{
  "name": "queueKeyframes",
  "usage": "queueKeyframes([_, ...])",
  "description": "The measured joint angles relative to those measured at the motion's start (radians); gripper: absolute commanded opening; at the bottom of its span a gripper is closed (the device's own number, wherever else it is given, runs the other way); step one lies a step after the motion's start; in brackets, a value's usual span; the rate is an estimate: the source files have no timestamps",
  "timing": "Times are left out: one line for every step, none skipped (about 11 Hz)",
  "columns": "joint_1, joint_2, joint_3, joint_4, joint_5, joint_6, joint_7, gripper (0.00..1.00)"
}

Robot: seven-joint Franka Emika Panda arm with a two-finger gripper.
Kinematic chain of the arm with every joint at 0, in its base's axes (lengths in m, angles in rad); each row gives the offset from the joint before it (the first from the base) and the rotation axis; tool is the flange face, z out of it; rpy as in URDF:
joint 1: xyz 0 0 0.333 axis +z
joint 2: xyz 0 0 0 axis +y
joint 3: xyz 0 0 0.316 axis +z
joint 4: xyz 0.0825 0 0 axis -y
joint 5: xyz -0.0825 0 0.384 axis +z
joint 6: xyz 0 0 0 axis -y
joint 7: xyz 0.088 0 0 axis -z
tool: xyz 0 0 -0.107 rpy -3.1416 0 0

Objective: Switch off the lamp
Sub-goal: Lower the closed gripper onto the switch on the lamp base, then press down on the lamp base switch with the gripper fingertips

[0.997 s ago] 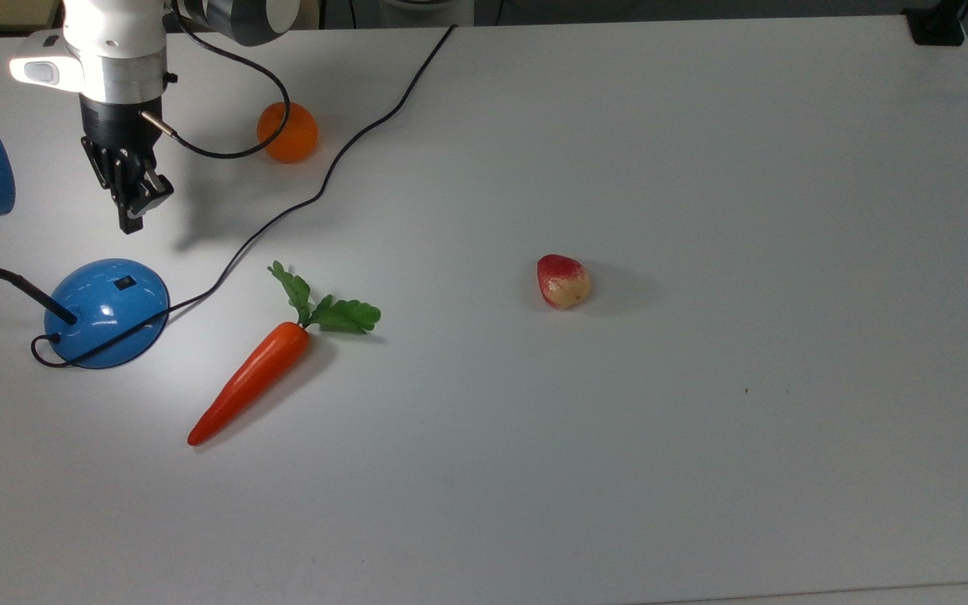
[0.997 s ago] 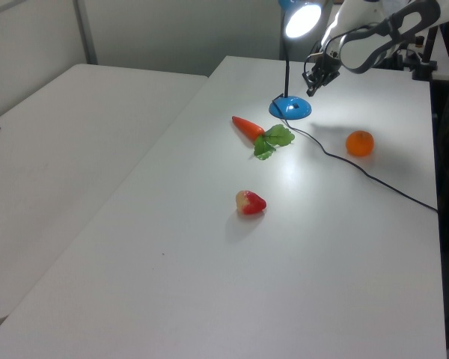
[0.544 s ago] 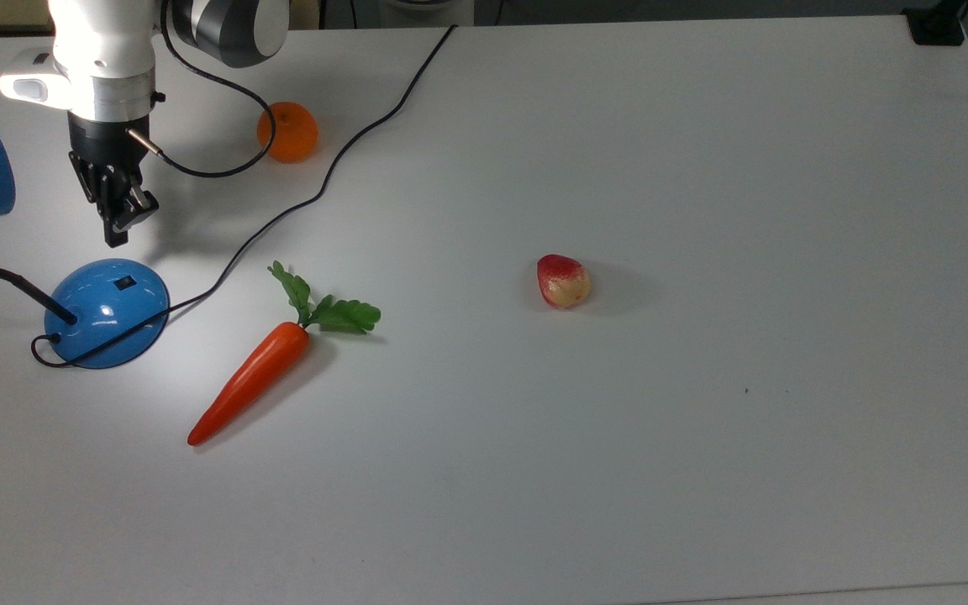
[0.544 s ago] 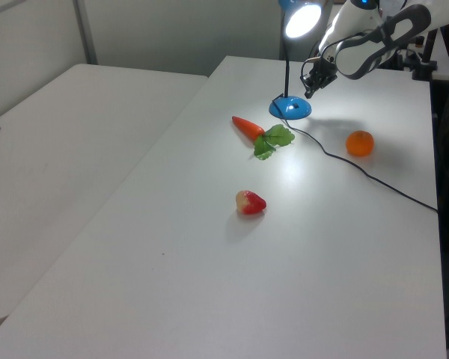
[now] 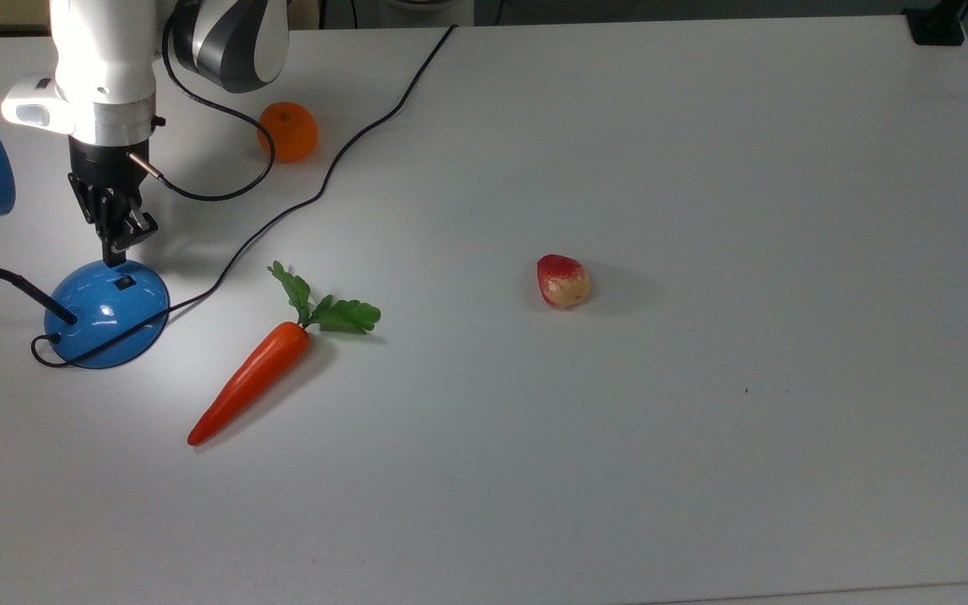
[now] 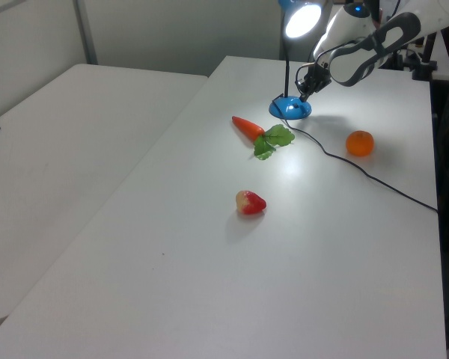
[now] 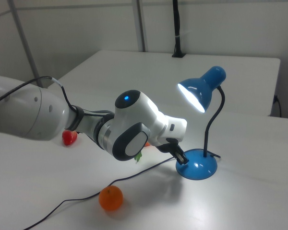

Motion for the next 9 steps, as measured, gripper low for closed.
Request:
queueKeyframes([0.0, 0.004, 0.0, 0.002, 0.0, 0.001, 0.0, 0.0])
queueKeyframes([0.0, 0.007, 0.001, 0.004, 0.0, 0.001, 0.0, 0.0])
queueKeyframes([0.0, 0.011, 0.002, 0.005, 0.0, 0.001, 0.0, 0.0])
queueKeyframes([0.0, 0.016, 0.003, 0.012, 0.0, 0.002, 0.0, 0.0])
queueKeyframes([0.0, 0.02, 0.005, 0.02, 0.0, 0.002, 0.0, 0.0])
queueKeyframes([0.001, 0.024, 0.006, 0.026, 0.0, 0.002, 0.0, 0.0])
queueKeyframes([0.002, 0.028, 0.007, 0.028, 0.0, 0.002, 0.0, 0.0])
queueKeyframes([0.003, 0.03, 0.007, 0.03, 0.0, 0.002, 0.0, 0.0])
queueKeyframes([0.004, 0.032, 0.007, 0.03, 0.0, 0.002, 0.0, 0.0])
